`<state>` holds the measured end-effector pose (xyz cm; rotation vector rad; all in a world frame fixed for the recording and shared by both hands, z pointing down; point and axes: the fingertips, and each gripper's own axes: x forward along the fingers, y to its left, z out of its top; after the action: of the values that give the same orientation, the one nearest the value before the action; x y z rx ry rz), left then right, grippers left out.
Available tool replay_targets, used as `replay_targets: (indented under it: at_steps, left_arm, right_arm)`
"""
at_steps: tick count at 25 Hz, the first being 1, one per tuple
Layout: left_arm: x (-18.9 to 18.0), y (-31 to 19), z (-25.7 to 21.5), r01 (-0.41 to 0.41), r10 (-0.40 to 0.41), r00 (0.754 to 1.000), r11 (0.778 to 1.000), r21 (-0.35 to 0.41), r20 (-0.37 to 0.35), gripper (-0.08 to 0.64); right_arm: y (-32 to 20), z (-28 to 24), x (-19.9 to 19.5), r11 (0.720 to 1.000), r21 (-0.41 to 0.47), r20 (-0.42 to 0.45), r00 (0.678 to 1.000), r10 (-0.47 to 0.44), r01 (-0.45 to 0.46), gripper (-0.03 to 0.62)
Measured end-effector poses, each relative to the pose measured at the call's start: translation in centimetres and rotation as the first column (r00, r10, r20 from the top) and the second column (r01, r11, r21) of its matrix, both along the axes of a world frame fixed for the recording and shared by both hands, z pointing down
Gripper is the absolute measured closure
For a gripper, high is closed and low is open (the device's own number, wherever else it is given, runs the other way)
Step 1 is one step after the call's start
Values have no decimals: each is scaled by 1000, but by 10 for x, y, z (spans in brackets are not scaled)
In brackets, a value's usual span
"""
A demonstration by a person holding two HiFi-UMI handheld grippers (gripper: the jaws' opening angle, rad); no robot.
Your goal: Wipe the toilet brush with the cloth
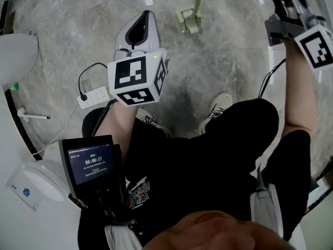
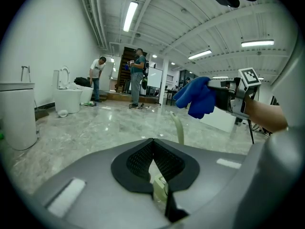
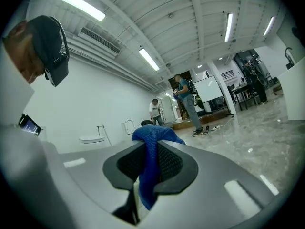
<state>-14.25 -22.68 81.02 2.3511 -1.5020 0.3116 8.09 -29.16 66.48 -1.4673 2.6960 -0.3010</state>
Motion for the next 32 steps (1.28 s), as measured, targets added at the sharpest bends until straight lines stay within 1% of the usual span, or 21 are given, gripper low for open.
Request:
replay_targets:
  at_steps: [3, 5, 7, 9, 12, 14, 16, 18, 20, 21, 22, 24, 26, 29, 32]
  left_arm:
    - [1, 0, 0, -2, 2, 1000, 1000, -1, 0, 560]
    - [0, 1, 0, -2, 2, 1000, 1000, 0, 0, 560]
    - [-1, 2, 1, -1, 1, 1000, 1000, 0, 0, 560]
    - [-1, 2, 1, -1, 1, 1000, 1000, -1, -1, 560]
    - [-1, 1, 1, 0, 0, 1000, 1000, 1, 1, 560]
    - [-1, 0, 1, -2, 2, 1000, 1000, 2, 2, 560]
    - [0, 1, 1, -2, 2, 1000, 1000, 2, 3, 560]
    - [-1, 0, 1, 1, -1, 1000, 1000, 1, 4, 560]
    - [-1, 0, 1, 2, -2, 1000, 1000, 0, 7, 560]
    - [-1, 0, 1, 2, -2, 1000, 1000, 0, 8, 560]
    - [-2, 0, 2, 2, -2, 1000, 1000, -1, 9, 560]
    - [-2, 1, 4, 3, -3, 1000, 1000, -5, 13, 560]
    - [-2, 0, 5, 6, -6, 1000, 1000, -9, 11, 560]
    - [-3, 0, 5, 7, -7, 1000, 1000, -11, 10, 560]
    - [-2, 1, 5, 6, -5, 1000, 1000, -12, 10, 560]
  right_arm:
    - [5, 5, 14, 999, -12, 11, 999, 32, -32, 535]
    - [8, 17, 24, 998, -37, 8, 998, 57, -56, 535]
    - [10, 42, 36, 992, -88, -12, 996, 89, -90, 535]
    - [11, 85, 50, 976, -169, -61, 990, 126, -135, 535]
    - [10, 164, 63, 935, -301, -171, 975, 142, -189, 535]
    - [14, 219, 65, 895, -393, -232, 964, 128, -213, 535]
    - [23, 272, 65, 844, -483, -279, 955, 104, -233, 535]
    - [34, 322, 66, 783, -565, -321, 943, 83, -261, 535]
    - [47, 361, 65, 724, -628, -363, 930, 52, -286, 535]
    - [54, 376, 63, 702, -651, -382, 924, 28, -290, 535]
    - [61, 387, 59, 686, -668, -396, 918, 1, -288, 535]
    - [74, 401, 50, 671, -691, -407, 912, -51, -271, 535]
    - [81, 407, 42, 665, -704, -404, 911, -86, -250, 535]
    - [85, 411, 36, 653, -721, -389, 915, -106, -231, 530]
    - [86, 413, 33, 639, -740, -357, 928, -109, -210, 521]
